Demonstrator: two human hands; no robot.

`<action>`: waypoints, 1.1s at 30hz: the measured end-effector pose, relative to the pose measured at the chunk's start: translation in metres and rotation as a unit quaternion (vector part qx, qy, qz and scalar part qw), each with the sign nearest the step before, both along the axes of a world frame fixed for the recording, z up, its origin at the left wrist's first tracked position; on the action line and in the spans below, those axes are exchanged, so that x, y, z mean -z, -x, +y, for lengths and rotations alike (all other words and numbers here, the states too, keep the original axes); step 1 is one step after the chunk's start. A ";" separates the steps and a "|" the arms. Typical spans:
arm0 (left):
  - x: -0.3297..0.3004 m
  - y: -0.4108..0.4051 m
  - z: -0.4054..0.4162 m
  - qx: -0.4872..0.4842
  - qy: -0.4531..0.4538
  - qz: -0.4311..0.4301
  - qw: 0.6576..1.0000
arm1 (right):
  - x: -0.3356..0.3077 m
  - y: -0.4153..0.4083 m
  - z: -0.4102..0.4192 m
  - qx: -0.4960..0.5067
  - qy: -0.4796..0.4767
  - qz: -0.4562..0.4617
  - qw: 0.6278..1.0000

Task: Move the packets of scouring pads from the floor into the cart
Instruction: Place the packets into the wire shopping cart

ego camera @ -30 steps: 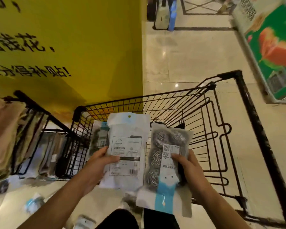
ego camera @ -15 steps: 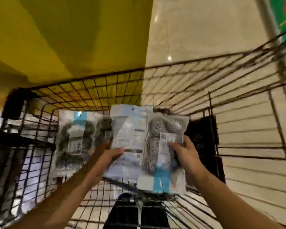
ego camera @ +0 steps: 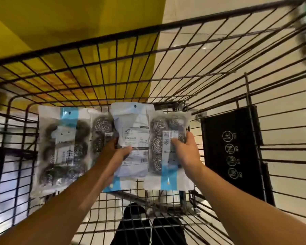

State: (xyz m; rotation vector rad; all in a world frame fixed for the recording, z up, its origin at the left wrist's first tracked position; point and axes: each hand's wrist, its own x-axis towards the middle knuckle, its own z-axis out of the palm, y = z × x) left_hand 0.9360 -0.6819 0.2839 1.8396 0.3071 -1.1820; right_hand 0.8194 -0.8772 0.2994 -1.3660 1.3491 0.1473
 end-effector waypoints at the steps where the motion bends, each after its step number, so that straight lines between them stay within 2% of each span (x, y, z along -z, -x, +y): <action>1: 0.002 -0.001 -0.002 -0.001 -0.005 -0.009 1.000 | 0.003 -0.002 0.001 -0.012 0.016 0.005 1.000; 6: 0.006 0.008 -0.016 -0.013 -0.019 -0.030 0.999 | 0.015 -0.002 -0.002 -0.022 0.126 0.028 0.991; 14: -0.011 0.016 -0.011 0.007 -0.046 -0.064 0.997 | 0.001 -0.003 0.019 -0.078 0.215 0.117 0.967; 16: -0.031 0.018 -0.001 0.006 -0.057 -0.079 0.995 | -0.020 0.003 0.025 -0.039 0.178 0.097 0.978; 18: -0.057 0.021 0.015 0.014 -0.069 -0.098 0.993 | -0.054 0.015 0.036 0.010 0.097 0.049 0.994; 20: -0.093 0.028 0.032 0.030 -0.070 -0.089 0.993 | -0.100 0.032 0.050 0.015 0.052 0.021 0.998; 24: -0.186 0.043 0.071 0.031 -0.039 -0.029 0.998 | -0.200 0.060 0.079 -0.008 -0.008 -0.018 1.000; 28: -0.277 0.061 0.099 0.017 0.013 -0.053 0.998 | -0.275 0.087 0.100 -0.046 -0.065 -0.080 0.994; 33: -0.333 0.086 0.130 0.001 0.027 -0.099 0.995 | -0.325 0.104 0.095 -0.106 -0.098 -0.112 0.983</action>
